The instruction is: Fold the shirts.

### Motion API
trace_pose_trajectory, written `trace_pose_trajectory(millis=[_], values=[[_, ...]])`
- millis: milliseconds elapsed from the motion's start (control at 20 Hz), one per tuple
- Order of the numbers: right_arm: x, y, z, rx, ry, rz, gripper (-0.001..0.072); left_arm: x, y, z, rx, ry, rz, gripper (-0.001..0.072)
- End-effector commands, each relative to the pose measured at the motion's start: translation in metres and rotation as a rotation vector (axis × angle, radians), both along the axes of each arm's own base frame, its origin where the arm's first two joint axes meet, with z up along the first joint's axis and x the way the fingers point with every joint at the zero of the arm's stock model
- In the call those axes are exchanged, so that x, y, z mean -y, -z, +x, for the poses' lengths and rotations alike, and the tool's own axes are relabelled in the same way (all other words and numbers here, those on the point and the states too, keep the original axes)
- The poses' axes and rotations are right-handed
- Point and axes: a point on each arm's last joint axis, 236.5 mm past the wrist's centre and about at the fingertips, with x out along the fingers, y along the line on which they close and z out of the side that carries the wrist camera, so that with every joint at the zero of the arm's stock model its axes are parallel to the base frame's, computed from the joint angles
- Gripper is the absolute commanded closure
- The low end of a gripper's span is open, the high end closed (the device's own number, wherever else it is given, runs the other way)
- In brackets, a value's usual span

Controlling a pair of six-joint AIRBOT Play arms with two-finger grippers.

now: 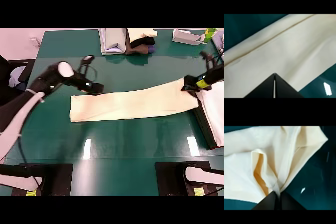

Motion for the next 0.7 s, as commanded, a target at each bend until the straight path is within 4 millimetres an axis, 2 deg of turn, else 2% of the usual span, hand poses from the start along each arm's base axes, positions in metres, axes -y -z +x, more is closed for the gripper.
trace_pose_trajectory(millis=[0,150,300,500,650], values=[[-0.040,-0.071,-0.006,0.127,-0.078,0.022,0.0695,0.072,0.017,-0.003,-0.001,0.096,-0.036,0.0683],[-0.079,-0.112,-0.006,0.216,-0.147,0.025,0.0695,0.112,0.035,-0.008,-0.006,0.158,-0.040,0.0683],[-0.120,-0.139,-0.009,0.266,-0.226,0.044,0.0695,0.137,0.056,-0.018,-0.040,0.190,-0.048,0.0683],[-0.166,-0.161,-0.010,0.312,-0.313,0.073,0.0695,0.138,0.075,-0.025,-0.084,0.198,-0.028,0.0683],[-0.189,-0.170,-0.009,0.322,-0.349,0.090,0.0694,0.128,0.070,-0.017,-0.080,0.194,-0.015,0.0683]])
